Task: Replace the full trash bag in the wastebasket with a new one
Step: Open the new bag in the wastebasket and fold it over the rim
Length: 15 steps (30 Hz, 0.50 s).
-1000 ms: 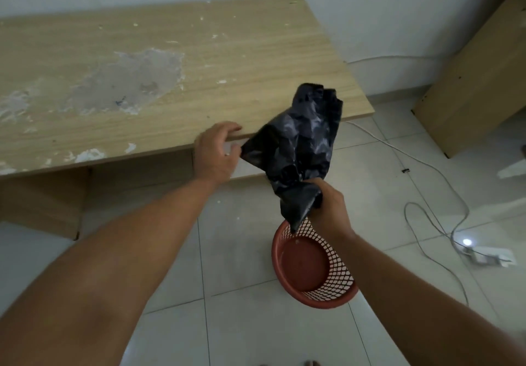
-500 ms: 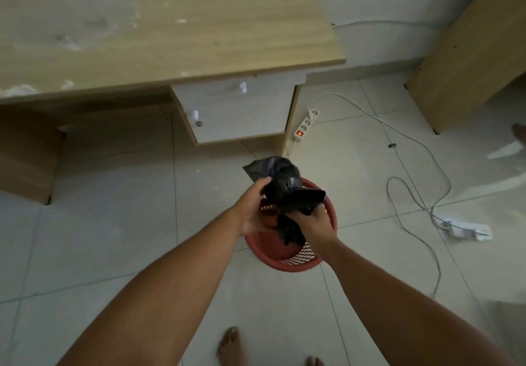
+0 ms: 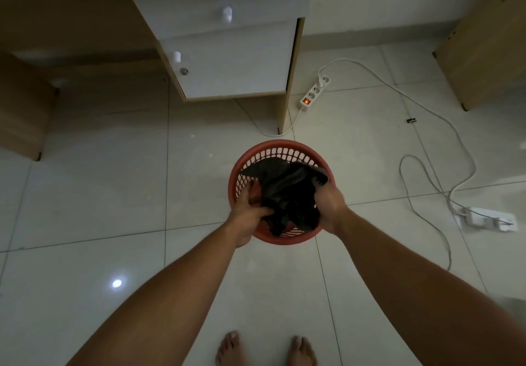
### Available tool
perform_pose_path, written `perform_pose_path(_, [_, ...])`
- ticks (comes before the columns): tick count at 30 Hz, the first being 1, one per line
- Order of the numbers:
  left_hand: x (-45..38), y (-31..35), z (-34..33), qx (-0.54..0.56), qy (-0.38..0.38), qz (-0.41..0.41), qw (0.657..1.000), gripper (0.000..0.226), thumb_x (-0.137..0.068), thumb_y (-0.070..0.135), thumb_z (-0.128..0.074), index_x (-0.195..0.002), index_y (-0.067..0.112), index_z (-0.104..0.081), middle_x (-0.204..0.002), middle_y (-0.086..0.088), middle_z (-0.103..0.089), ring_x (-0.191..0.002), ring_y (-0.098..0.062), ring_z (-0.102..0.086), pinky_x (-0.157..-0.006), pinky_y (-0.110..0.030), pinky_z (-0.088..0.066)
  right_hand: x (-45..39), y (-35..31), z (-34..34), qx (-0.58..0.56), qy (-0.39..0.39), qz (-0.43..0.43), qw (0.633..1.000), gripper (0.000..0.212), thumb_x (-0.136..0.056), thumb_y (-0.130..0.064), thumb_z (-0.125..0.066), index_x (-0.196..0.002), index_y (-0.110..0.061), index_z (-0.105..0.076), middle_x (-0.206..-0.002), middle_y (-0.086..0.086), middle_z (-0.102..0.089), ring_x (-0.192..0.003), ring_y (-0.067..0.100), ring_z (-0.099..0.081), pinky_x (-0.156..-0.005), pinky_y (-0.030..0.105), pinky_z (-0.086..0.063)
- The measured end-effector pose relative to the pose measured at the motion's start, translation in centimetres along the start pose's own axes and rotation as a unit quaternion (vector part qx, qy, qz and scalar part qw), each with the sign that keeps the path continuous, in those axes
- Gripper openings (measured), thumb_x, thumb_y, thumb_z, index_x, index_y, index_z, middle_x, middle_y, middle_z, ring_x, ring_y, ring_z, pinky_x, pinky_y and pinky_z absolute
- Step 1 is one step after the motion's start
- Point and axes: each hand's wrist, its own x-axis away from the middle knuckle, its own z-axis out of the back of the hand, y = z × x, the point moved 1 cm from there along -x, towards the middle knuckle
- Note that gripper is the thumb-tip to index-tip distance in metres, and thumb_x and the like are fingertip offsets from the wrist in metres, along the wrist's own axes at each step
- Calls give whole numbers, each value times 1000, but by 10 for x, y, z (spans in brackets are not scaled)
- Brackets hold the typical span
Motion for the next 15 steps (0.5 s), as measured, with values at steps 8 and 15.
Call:
perform_pose_path(8, [-1, -27, 47, -214, 207, -78, 951, 24, -95, 4, -57, -108, 21, -67, -104, 1, -69, -98, -23, -66, -81, -27, -55, -30, 7, 56, -99, 184, 20, 978, 19, -98, -9, -47, -92, -16, -63, -91, 7, -70, -84, 25, -67, -67, 39, -61])
perform_pose_path(15, [-10, -37, 51, -92, 320, 24, 943, 30, -90, 2, -46, -111, 11, -65, -106, -10, -67, -99, -30, -64, -85, -39, -56, -31, 10, 70, -248, 228, 20, 941, 16, -98, -29, -55, -103, -19, -67, -94, 2, -77, -75, 20, -77, -66, 33, -62])
